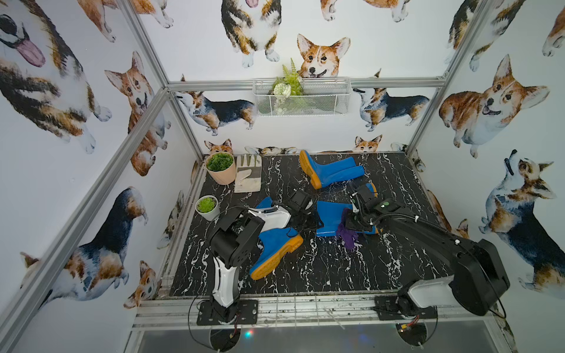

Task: Wipe the rubber boots with a cloth
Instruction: Wipe the dirt off the rubber boot.

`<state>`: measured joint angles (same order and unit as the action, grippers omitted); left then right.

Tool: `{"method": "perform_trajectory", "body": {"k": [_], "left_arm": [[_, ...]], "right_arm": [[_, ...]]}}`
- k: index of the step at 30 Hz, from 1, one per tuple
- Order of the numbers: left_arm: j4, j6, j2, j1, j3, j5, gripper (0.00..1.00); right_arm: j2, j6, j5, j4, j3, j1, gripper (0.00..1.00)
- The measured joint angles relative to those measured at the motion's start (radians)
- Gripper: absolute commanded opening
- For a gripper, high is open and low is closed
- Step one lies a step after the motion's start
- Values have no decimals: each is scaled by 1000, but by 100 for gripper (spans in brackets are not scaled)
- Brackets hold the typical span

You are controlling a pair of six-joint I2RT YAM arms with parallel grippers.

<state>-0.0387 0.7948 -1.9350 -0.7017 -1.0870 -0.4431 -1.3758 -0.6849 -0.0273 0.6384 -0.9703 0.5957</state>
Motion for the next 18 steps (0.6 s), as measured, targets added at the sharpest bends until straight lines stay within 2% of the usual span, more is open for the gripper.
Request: {"method": "perform_trajectory", "body": {"k": [5, 10, 14, 18], "left_arm": [[2, 21, 58, 7, 22, -7, 0], [-5, 21, 116, 8, 35, -2, 0], [-5, 21, 140, 8, 34, 3, 0], [-4, 28, 161, 8, 33, 4, 0]], "right_arm": [[-2, -5, 4, 2, -35, 0, 0], [-2, 7, 36, 32, -138, 7, 0], [-56, 31, 53, 37, -206, 77, 0], [-178, 37, 38, 30, -248, 158, 0]]}}
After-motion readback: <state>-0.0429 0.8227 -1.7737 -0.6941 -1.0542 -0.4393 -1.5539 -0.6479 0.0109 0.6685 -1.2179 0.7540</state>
